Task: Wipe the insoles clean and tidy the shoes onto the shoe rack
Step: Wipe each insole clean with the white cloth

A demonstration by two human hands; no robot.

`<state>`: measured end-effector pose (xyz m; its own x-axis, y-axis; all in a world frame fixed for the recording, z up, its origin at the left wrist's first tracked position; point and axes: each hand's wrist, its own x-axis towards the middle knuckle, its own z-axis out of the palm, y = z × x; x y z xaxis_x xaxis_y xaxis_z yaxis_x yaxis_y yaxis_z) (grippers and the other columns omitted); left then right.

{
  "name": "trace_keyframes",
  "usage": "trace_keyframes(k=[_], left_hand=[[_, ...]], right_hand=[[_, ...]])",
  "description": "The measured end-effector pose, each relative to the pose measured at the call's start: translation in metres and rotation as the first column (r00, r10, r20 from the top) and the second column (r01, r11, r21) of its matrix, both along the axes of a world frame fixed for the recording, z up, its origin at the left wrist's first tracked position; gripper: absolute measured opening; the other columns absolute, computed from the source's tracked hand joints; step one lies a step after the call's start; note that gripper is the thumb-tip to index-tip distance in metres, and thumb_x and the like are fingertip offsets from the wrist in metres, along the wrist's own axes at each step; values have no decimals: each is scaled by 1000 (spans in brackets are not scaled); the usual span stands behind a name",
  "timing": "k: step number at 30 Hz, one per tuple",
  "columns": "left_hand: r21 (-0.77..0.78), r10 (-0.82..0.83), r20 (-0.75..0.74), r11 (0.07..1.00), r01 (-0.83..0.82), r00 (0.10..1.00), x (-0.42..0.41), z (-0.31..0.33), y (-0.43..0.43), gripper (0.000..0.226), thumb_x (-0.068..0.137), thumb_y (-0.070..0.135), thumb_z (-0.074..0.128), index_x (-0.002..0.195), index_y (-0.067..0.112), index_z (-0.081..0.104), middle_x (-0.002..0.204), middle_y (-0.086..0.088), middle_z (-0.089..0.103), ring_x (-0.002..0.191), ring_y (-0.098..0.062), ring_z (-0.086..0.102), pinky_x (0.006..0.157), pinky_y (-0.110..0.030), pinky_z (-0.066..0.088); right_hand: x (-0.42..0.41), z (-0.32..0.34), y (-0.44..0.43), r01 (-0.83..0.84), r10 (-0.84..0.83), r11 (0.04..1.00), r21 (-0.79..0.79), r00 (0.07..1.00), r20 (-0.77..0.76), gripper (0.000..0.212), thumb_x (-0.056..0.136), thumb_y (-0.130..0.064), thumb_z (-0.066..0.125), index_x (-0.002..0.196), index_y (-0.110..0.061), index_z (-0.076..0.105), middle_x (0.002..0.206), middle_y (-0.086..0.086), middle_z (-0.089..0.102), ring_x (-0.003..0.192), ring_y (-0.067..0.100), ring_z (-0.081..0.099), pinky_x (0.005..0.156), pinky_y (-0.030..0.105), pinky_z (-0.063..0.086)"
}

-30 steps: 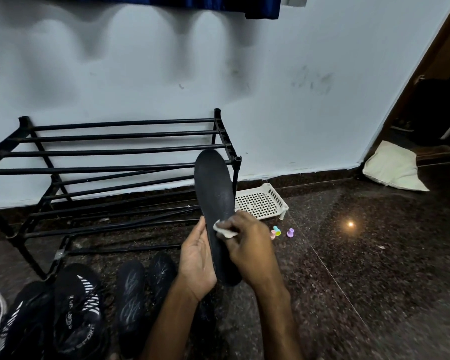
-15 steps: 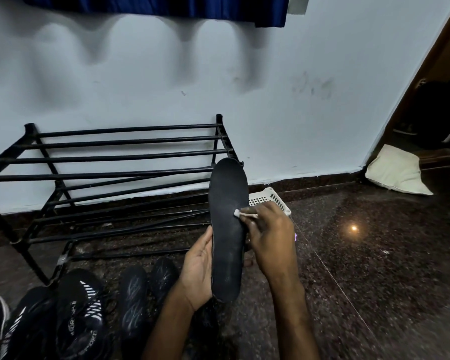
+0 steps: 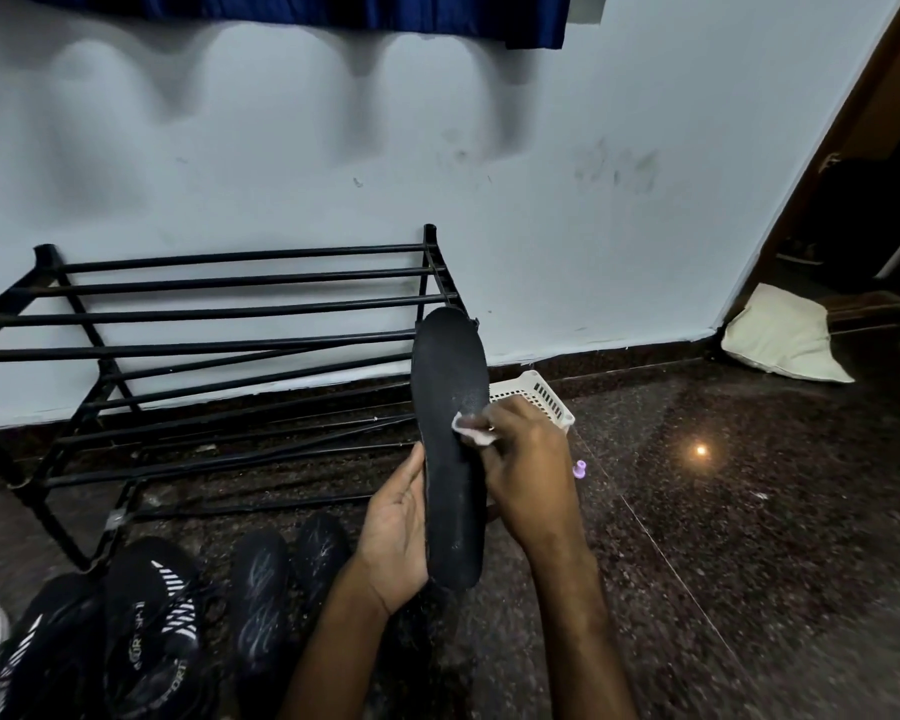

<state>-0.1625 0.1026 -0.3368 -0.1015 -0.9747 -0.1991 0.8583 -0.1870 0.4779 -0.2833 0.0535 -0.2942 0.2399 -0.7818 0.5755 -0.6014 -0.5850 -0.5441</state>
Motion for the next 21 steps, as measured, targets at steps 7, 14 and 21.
trace_keyframes(k=[7, 14, 21], left_hand=[[-50, 18, 5, 999, -18, 1000, 13, -14, -8, 60, 105, 44, 28, 145, 2, 44, 149, -18, 45, 139, -33, 40, 116, -47, 32], [-50, 9, -44, 999, -11, 999, 12, -5, -5, 57, 103, 44, 35, 135, 2, 57, 140, -17, 55, 132, -29, 50, 109, -44, 40], [-61, 20, -110, 998, -26, 994, 25, -14, -7, 58, 103, 45, 33, 135, 3, 57, 147, -13, 49, 137, -26, 45, 107, -45, 43]], right_hand=[[0, -27, 23, -299, 303, 893, 335, 952, 41, 18, 73, -13, 80, 85, -26, 77, 85, -17, 69, 83, 1, 65, 81, 34, 54], [7, -19, 19, -275, 272, 908, 316, 961, 54, 20, 75, -13, 80, 88, -27, 77, 89, -16, 68, 87, 1, 64, 89, 38, 53], [6, -17, 26, -382, 400, 801, 461, 914, 61, 17, 73, -15, 82, 84, -27, 79, 87, -14, 71, 85, 2, 65, 87, 33, 53]])
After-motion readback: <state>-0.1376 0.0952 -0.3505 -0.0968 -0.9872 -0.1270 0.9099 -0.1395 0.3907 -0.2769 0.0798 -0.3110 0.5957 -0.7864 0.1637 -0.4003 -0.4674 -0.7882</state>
